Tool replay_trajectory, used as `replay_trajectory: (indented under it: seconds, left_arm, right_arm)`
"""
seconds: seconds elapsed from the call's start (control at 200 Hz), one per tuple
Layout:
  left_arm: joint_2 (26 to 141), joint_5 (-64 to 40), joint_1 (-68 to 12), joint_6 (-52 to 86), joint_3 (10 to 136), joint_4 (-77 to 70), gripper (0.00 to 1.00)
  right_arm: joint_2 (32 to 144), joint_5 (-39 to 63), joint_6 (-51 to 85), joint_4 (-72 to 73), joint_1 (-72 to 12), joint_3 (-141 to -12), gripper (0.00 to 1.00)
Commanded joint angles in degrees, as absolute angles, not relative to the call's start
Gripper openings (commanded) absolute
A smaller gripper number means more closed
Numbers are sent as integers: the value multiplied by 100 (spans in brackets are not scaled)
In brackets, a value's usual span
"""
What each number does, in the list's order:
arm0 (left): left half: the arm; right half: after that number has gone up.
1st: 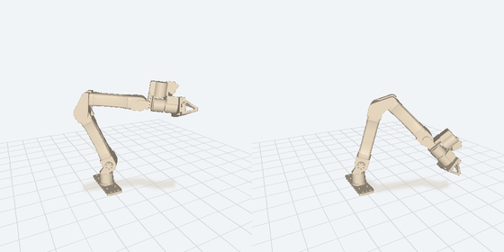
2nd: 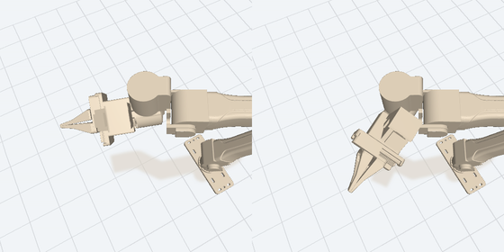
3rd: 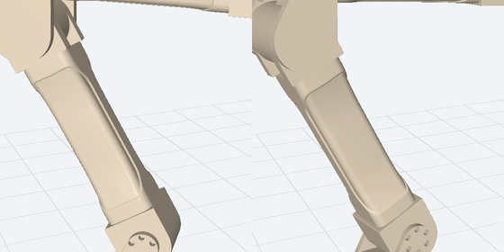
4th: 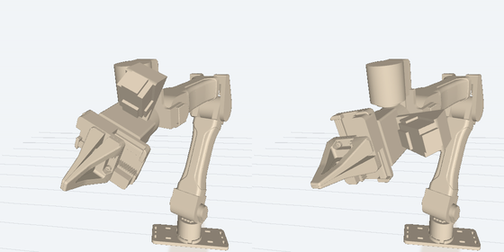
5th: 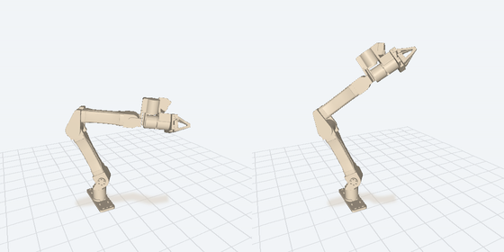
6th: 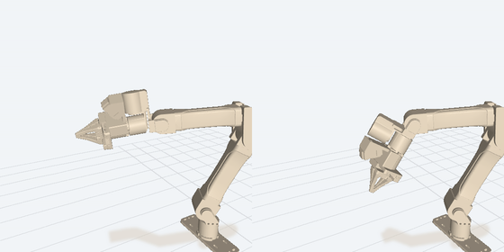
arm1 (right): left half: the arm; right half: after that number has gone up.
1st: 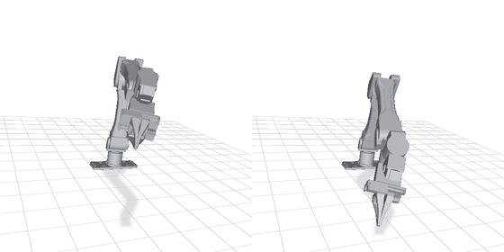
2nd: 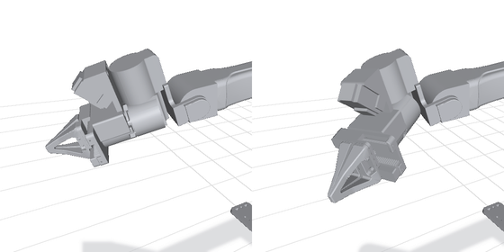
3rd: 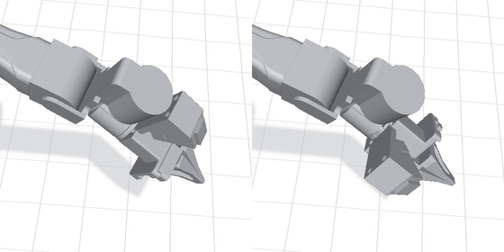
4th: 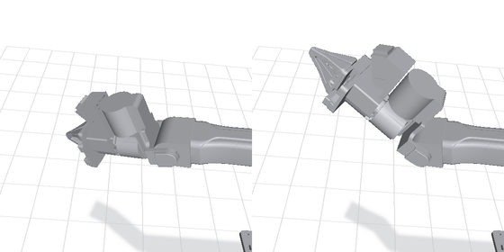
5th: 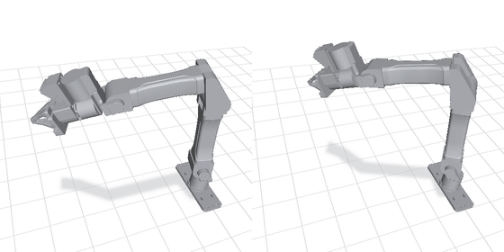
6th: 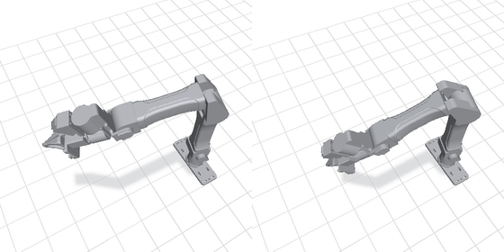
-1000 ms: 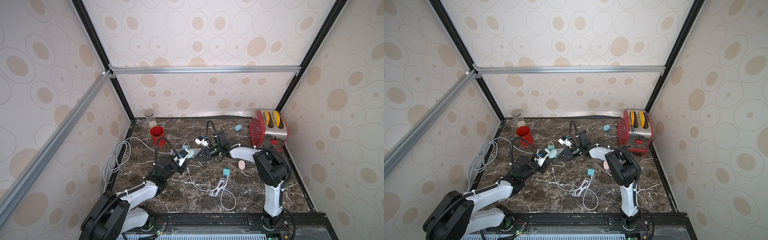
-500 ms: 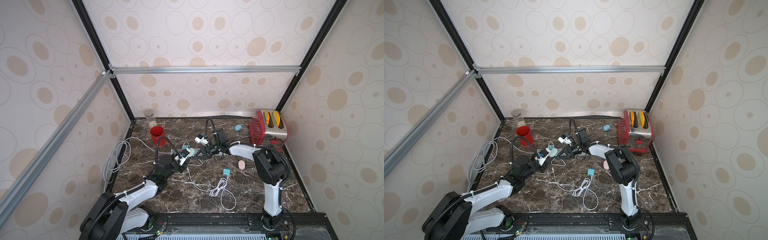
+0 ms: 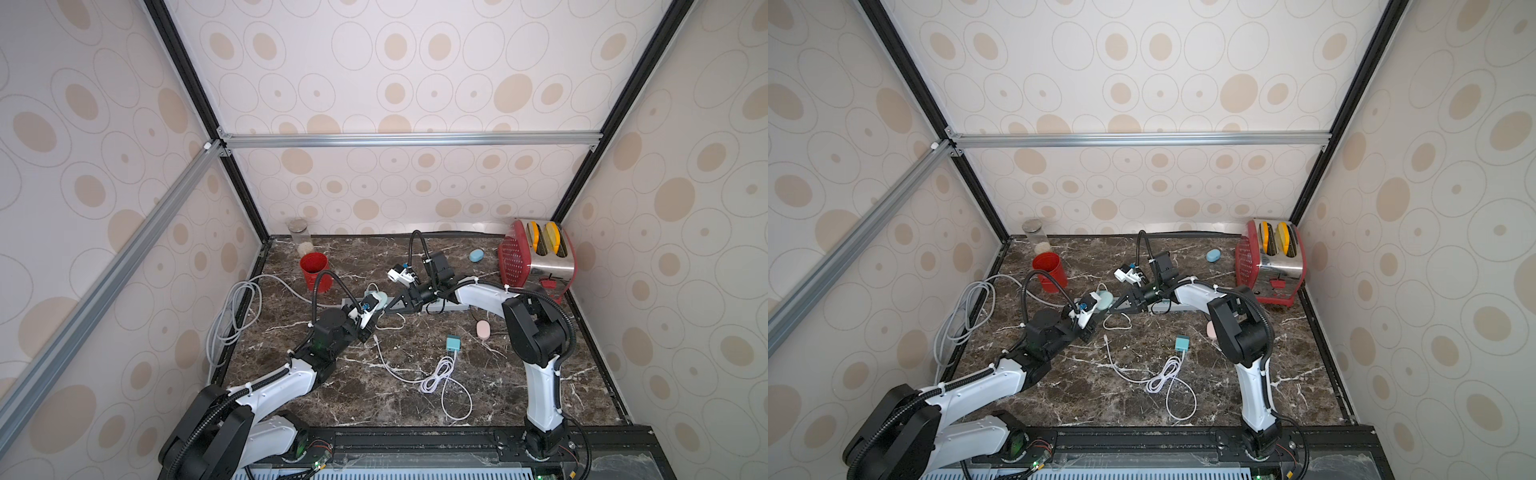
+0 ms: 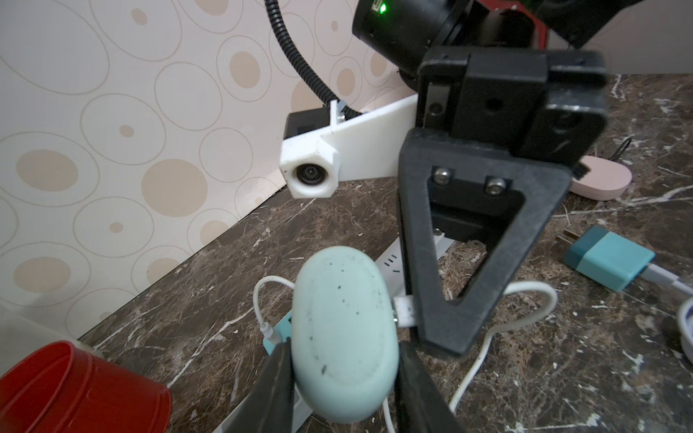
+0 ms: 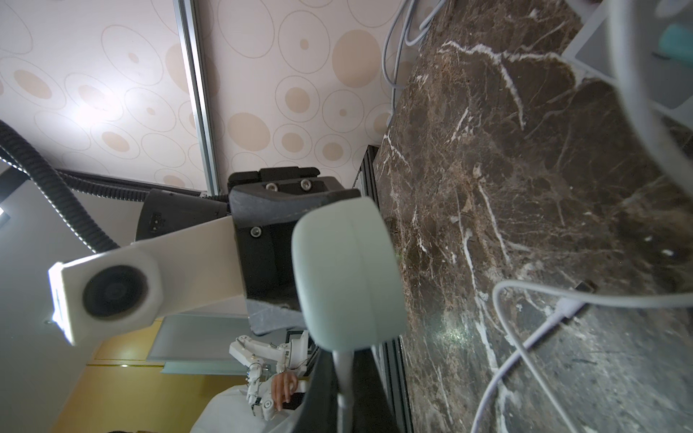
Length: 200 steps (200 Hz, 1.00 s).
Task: Charge the bluetooth headset
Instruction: Insert the charging cable into the bluetooth headset, then place the bluetooth headset at the center of the board.
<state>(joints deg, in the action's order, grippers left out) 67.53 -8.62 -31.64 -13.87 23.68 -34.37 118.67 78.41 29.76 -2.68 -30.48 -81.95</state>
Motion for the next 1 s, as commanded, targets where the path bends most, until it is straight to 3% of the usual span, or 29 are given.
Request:
replay_trajectory:
  seconds: [0.0, 0.065, 0.18, 0.406, 0.671, 0.997]
  left_arm:
    - [6641, -1552, -3736, -1126, 2718, -2739, 32]
    - [6627, -1082, -3719, -1011, 2851, -2501, 32]
    - [6575, -750, -3572, -720, 2957, -2246, 30]
    - [6402, -433, -3533, -601, 3057, -1724, 30]
    - [6226, 1039, -3408, 326, 3478, 62, 30]
    - [5525, 1911, -3062, 1898, 2837, 870, 30]
  right_arm:
    - [11642, 7014, 2606, 167, -2982, -8227, 36]
    - [11445, 6957, 2429, 67, -2913, -7993, 51]
    - [10870, 6813, 2172, -11, -2717, -7416, 57]
    - [9811, 6369, 1812, -437, -2283, -6656, 59]
    - [9358, 3907, 1078, -2135, -2237, -6795, 59]
    - [8917, 2802, 1052, -1851, -2241, -6323, 61]
